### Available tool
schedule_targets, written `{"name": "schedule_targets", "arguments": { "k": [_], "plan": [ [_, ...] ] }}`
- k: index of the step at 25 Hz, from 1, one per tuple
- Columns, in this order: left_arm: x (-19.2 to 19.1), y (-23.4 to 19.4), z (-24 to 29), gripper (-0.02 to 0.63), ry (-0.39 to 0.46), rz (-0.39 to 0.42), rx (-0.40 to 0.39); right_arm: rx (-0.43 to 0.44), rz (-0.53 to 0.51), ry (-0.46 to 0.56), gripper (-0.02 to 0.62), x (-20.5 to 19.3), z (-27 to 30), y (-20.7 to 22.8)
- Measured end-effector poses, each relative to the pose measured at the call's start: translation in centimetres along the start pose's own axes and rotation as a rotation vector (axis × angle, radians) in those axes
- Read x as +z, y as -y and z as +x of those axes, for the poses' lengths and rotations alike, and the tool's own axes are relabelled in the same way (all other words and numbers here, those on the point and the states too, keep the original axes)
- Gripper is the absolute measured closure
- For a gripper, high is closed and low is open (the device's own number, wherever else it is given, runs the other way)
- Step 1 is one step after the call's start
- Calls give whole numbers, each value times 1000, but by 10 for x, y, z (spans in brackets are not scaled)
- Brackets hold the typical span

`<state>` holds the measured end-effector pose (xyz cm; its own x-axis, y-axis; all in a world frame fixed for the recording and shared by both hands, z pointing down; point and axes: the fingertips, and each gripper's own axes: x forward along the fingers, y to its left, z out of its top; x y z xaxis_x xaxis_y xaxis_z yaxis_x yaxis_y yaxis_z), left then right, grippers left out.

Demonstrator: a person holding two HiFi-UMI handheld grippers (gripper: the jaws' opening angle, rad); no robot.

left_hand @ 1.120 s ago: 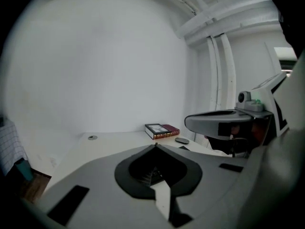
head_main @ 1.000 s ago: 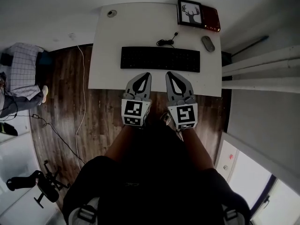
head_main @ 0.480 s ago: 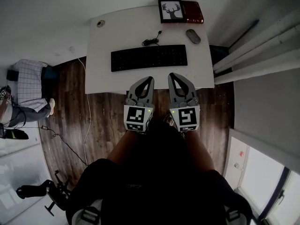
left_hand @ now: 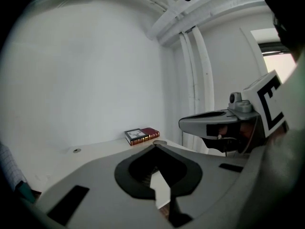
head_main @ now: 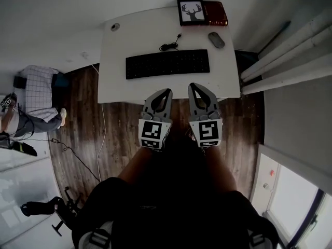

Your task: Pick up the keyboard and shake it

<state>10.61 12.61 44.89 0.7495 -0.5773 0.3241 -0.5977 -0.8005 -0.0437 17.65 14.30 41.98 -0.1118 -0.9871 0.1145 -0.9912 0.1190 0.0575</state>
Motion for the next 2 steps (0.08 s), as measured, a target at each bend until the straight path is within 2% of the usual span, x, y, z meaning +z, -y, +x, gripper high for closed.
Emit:
{"name": "schedule_targets", "arguments": {
  "k": [2],
  "plan": [
    [2, 6, 0, 606, -1, 7, -4, 15, -4, -1, 576, -1, -1, -1]
  ]
}}
